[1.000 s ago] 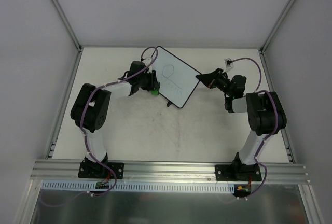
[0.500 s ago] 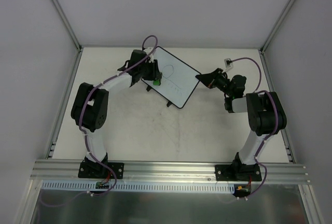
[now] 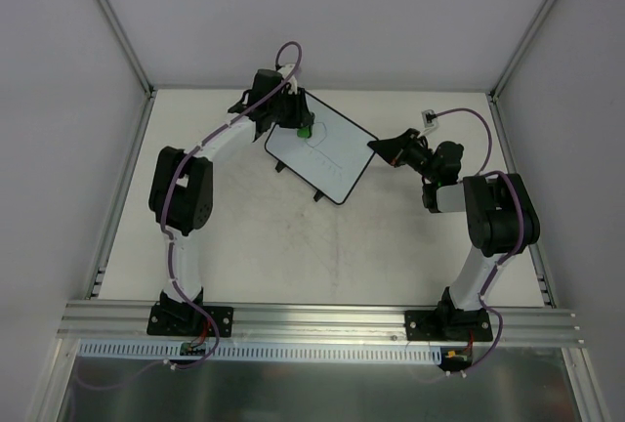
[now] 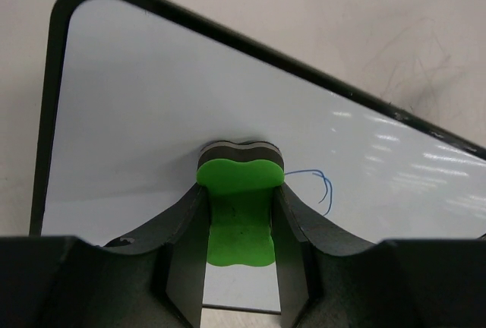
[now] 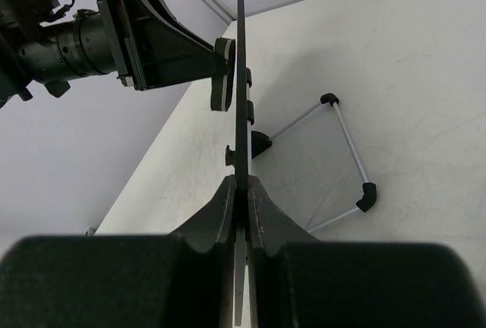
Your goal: Erase the whiteboard
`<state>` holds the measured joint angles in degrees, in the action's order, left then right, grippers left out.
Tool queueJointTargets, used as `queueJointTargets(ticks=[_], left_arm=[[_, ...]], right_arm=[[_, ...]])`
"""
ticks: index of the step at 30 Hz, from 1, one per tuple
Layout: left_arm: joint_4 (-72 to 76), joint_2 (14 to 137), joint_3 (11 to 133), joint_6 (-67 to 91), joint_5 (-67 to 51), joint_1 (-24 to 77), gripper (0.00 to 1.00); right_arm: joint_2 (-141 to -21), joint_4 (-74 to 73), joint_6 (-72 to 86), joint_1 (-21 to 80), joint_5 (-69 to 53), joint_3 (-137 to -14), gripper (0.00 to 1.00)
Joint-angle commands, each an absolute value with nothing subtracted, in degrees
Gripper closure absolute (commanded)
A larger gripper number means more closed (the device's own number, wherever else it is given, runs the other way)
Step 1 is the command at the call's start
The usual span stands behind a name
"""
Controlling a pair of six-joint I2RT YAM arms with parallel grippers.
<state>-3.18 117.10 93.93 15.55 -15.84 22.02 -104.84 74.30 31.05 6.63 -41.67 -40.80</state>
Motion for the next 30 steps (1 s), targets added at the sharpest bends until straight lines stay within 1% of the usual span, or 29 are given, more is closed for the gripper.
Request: queueJointTargets(ticks=[1, 6, 18, 30], left_arm=[[-4.65, 118.30, 98.78, 14.06, -17.40, 21.53, 1.00], [-5.10, 119.09, 98.44, 14.24, -18.11, 21.62, 1.00], [-4.22, 117.52, 90.01, 14.59, -17.23, 23.02, 1.00], [7.90, 112.07, 70.50, 18.19, -17.05, 25.31, 1.00]], right_arm=[[-101.95, 87.80, 28.83, 8.00, -45.62, -40.34, 0.99], [-101.87, 87.80, 28.83, 8.00, -45.62, -40.43, 1.00], [-101.78, 87.80, 28.83, 8.00, -45.79, -40.43, 1.00], [-101.87, 87.80, 28.74, 8.09, -45.97, -40.43, 0.99]])
